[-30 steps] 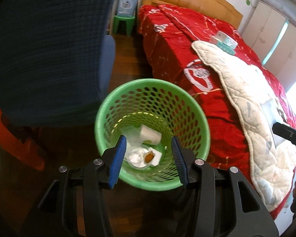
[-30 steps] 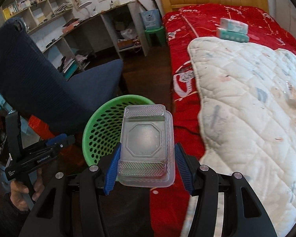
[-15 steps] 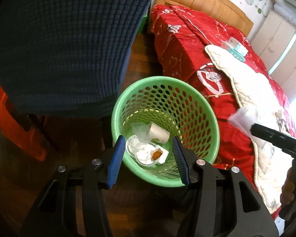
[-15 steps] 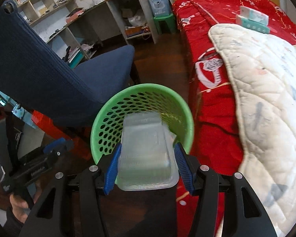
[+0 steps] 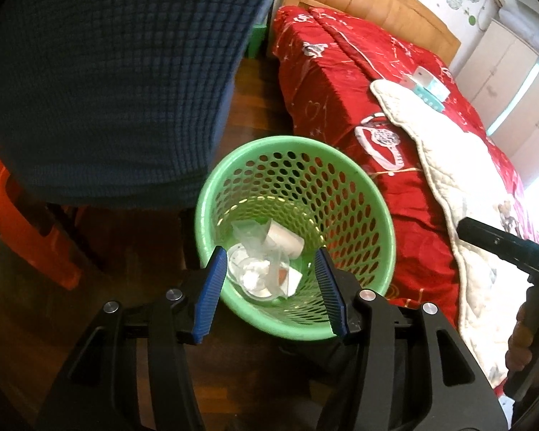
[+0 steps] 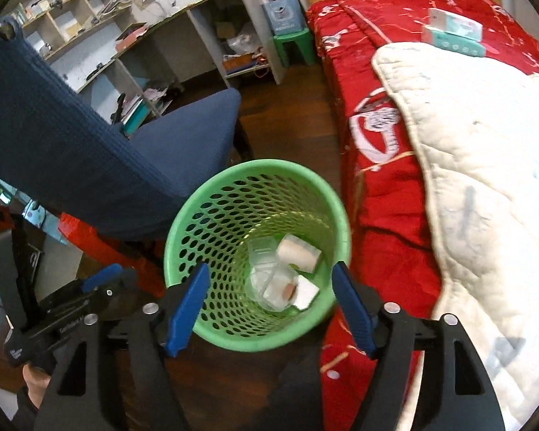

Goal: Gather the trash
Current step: 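Carry the clear box over the wastebasket with the right gripper and release, then move both grippers back over the quilt toward the pink packet, then grasp the pink snack packet with the right gripper, then grasp the round plastic tub with the left gripper and lift it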

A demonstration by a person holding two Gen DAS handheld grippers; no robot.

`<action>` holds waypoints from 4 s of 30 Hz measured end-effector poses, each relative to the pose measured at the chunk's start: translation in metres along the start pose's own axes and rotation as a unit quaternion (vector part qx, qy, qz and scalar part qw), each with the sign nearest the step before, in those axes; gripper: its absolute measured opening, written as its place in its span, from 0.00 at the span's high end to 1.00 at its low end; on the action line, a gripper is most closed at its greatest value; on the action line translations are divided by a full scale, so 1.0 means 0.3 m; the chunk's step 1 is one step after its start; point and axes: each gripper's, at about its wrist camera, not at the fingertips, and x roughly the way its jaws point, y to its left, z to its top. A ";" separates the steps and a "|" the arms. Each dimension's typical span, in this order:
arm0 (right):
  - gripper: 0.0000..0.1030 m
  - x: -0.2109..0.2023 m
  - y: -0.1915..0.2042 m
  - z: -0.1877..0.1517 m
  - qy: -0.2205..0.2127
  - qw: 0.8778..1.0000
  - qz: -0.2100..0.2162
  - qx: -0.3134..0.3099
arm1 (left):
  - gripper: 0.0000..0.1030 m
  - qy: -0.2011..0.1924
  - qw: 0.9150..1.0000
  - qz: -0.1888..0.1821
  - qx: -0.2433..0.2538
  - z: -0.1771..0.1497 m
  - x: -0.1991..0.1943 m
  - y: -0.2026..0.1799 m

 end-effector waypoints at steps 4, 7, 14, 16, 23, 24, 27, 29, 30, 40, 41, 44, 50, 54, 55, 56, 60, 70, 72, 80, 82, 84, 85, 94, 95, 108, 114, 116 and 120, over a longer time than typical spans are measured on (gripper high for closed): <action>0.23 -0.062 -0.068 -0.027 -0.011 1.000 -0.019 0.010 | 0.49 0.000 1.000 -0.007 0.014 0.005 0.004 -0.051; 0.18 -0.120 -0.147 -0.052 -0.024 0.999 -0.035 0.031 | 0.48 0.002 1.000 -0.014 0.025 0.013 0.009 -0.094; 0.17 -0.258 -0.377 -0.105 -0.047 0.991 -0.091 0.086 | 0.46 0.005 0.998 -0.036 0.060 0.025 0.023 -0.234; 0.16 -0.298 -0.448 -0.117 -0.053 0.987 -0.109 0.102 | 0.45 0.009 0.997 -0.044 0.070 0.025 0.032 -0.281; 0.16 -0.439 -0.692 -0.164 -0.074 0.971 -0.164 0.155 | 0.45 0.021 0.992 -0.061 0.105 0.020 0.062 -0.421; 0.16 -0.457 -0.727 -0.167 -0.077 0.969 -0.170 0.162 | 0.45 0.022 0.992 -0.062 0.109 0.018 0.065 -0.436; 0.16 -0.508 -0.839 -0.178 -0.083 0.960 -0.192 0.184 | 0.45 0.030 0.990 -0.067 0.121 0.012 0.079 -0.489; 0.16 -0.548 -0.915 -0.181 -0.089 0.955 -0.201 0.201 | 0.45 0.034 0.989 -0.069 0.126 0.011 0.090 -0.516; 0.16 -0.563 -0.946 -0.179 -0.092 0.952 -0.205 0.206 | 0.45 0.035 0.989 -0.069 0.130 0.011 0.094 -0.530; 0.16 -0.634 -1.164 -0.135 -0.093 0.946 -0.213 0.228 | 0.45 0.050 0.985 -0.072 0.148 0.002 0.139 -0.627; 0.17 -0.624 -1.180 -0.131 -0.089 0.947 -0.209 0.228 | 0.45 0.052 0.985 -0.071 0.150 0.001 0.144 -0.635; 0.17 -0.583 -1.204 -0.114 -0.079 0.949 -0.203 0.230 | 0.45 0.056 0.984 -0.069 0.157 0.000 0.157 -0.657; 0.17 -0.494 -1.242 -0.077 -0.063 0.949 -0.204 0.232 | 0.45 0.059 0.982 -0.070 0.164 0.009 0.174 -0.690; 0.17 -0.452 -1.284 -0.064 -0.053 0.944 -0.214 0.244 | 0.45 0.056 0.980 -0.077 0.172 0.028 0.180 -0.731; 0.17 -0.444 -1.291 -0.062 -0.052 0.944 -0.214 0.247 | 0.45 0.054 0.980 -0.081 0.176 0.035 0.181 -0.751; 0.18 -0.438 -1.295 -0.059 -0.051 0.943 -0.216 0.247 | 0.45 0.051 0.978 -0.085 0.182 0.045 0.182 -0.778; 0.28 -0.427 -1.292 -0.052 -0.046 0.943 -0.231 0.235 | 0.45 0.042 0.974 -0.099 0.199 0.077 0.197 -0.875; 0.53 -0.485 -1.279 -0.098 -0.053 0.945 -0.235 0.221 | 0.41 0.025 0.951 -0.145 0.271 0.168 0.271 -1.223; 0.54 -0.501 -1.271 -0.118 -0.053 0.946 -0.232 0.220 | 0.36 0.021 0.947 -0.150 0.282 0.175 0.286 -1.279; 0.54 -0.557 -1.243 -0.184 -0.055 0.950 -0.226 0.208 | 0.36 0.029 0.932 -0.170 0.318 0.182 0.390 -1.515; 0.54 -0.573 -1.233 -0.204 -0.058 0.951 -0.221 0.207 | 0.36 0.034 0.931 -0.172 0.321 0.182 0.421 -1.557; 0.54 -0.593 -1.222 -0.224 -0.062 0.952 -0.218 0.206 | 0.36 0.038 0.927 -0.171 0.332 0.178 0.457 -1.607; 0.54 -0.602 -1.216 -0.235 -0.064 0.952 -0.216 0.205 | 0.36 0.040 0.926 -0.169 0.336 0.177 0.477 -1.632; 0.54 -0.664 -1.198 -0.315 -0.073 0.954 -0.204 0.206 | 0.33 0.057 0.913 -0.148 0.376 0.164 0.628 -1.797; 0.54 -0.666 -1.198 -0.321 -0.074 0.955 -0.201 0.207 | 0.33 0.060 0.912 -0.147 0.379 0.164 0.640 -1.806; 0.54 -0.648 -1.215 -0.357 -0.074 0.955 -0.189 0.218 | 0.43 0.033 0.890 -0.157 0.427 0.147 0.708 -1.891; 0.55 -0.648 -1.186 -0.357 -0.076 0.955 -0.183 0.220 | 0.49 0.023 0.892 -0.174 0.416 0.129 0.637 -1.839; 0.51 -0.636 -1.169 -0.364 -0.072 0.954 -0.193 0.217 | 0.49 0.019 0.895 -0.177 0.409 0.128 0.600 -1.803; 0.26 -0.642 -1.131 -0.375 -0.080 0.950 -0.221 0.205 | 0.49 0.008 0.900 -0.181 0.397 0.135 0.528 -1.737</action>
